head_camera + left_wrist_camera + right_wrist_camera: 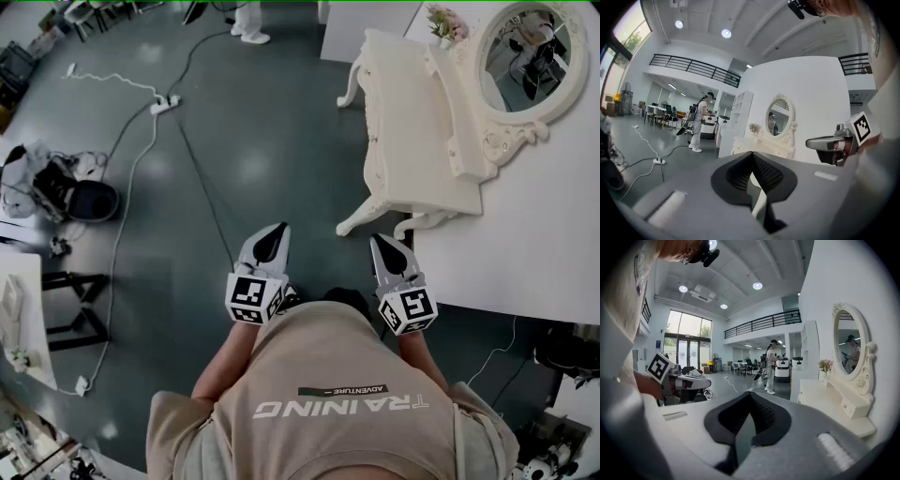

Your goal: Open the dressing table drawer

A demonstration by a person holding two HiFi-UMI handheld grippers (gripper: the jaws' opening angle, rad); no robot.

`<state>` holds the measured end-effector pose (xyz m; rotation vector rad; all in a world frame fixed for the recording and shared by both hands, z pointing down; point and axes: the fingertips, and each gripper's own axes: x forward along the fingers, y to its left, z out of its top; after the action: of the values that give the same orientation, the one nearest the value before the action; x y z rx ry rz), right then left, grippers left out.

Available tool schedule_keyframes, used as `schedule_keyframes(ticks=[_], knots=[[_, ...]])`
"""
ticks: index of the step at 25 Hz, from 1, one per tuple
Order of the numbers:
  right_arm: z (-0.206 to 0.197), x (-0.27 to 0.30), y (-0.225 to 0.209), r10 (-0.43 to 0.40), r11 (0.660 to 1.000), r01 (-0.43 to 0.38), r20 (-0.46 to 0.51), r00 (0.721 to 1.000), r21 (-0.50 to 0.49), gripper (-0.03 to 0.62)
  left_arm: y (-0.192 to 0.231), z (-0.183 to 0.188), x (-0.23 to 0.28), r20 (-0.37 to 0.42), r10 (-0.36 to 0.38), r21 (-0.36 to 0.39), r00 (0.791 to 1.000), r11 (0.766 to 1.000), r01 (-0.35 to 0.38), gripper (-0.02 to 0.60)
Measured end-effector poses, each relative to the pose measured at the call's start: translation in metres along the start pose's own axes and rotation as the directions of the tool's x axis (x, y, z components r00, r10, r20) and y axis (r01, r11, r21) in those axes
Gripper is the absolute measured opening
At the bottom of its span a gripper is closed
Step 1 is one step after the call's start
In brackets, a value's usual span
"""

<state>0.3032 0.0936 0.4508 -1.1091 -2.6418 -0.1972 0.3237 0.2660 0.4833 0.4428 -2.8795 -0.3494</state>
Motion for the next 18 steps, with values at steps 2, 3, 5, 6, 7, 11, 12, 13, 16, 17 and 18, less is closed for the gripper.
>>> schedule_keyframes(ticks=[2, 3, 5, 6, 7, 11, 12, 13, 16, 17, 18], knots=[[0.004, 0.006, 0.008, -0.002, 1.000, 0.002, 0.003, 1.000, -0.019, 0.002, 0.015, 0.000, -0.007, 0.010, 0.025, 0.005, 1.000, 1.000, -0.025, 0.018], [0.006, 0.009, 0.011, -0.003, 1.000, 0.003, 0.004, 1.000, -0.026, 0.002, 0.023, 0.000, -0.010, 0.016, 0.039, 0.005, 0.999, 0.999, -0.039, 0.018], [0.008, 0.014, 0.015, -0.005, 1.000, 0.005, 0.006, 1.000, -0.031, 0.002, 0.038, 0.000, -0.015, 0.022, 0.071, 0.002, 0.997, 0.997, -0.071, 0.018], [0.009, 0.015, 0.016, -0.010, 1.000, 0.011, 0.008, 1.000, -0.027, 0.002, 0.045, -0.001, -0.018, 0.022, 0.085, 0.000, 0.996, 0.996, -0.085, 0.018], [0.011, 0.016, 0.016, -0.019, 1.000, 0.019, 0.014, 1.000, -0.022, 0.002, 0.050, -0.002, -0.020, 0.021, 0.096, -0.002, 0.995, 0.995, -0.096, 0.018], [0.016, 0.017, 0.015, -0.050, 0.998, 0.051, 0.029, 0.998, -0.033, 0.003, 0.070, -0.006, -0.026, 0.012, 0.129, 0.013, 0.992, 0.992, -0.129, 0.018], [0.015, 0.018, 0.015, -0.053, 0.998, 0.053, 0.025, 0.998, -0.035, 0.003, 0.075, -0.008, -0.027, 0.008, 0.138, 0.015, 0.990, 0.990, -0.138, 0.018], [0.013, 0.019, 0.016, -0.053, 0.998, 0.053, 0.018, 0.998, -0.032, 0.003, 0.081, -0.010, -0.028, 0.003, 0.147, 0.013, 0.989, 0.989, -0.147, 0.018], [0.001, 0.021, 0.013, -0.044, 0.999, 0.044, -0.021, 0.999, -0.007, 0.003, 0.092, -0.017, -0.027, -0.017, 0.170, 0.003, 0.985, 0.985, -0.170, 0.018], [-0.003, 0.022, 0.010, -0.040, 0.999, 0.040, -0.032, 0.999, 0.002, 0.003, 0.095, -0.020, -0.025, -0.027, 0.175, -0.001, 0.984, 0.985, -0.175, 0.018], [-0.007, 0.023, 0.006, -0.038, 0.999, 0.039, -0.041, 0.998, 0.010, 0.003, 0.096, -0.022, -0.022, -0.038, 0.178, -0.006, 0.983, 0.984, -0.179, 0.018]])
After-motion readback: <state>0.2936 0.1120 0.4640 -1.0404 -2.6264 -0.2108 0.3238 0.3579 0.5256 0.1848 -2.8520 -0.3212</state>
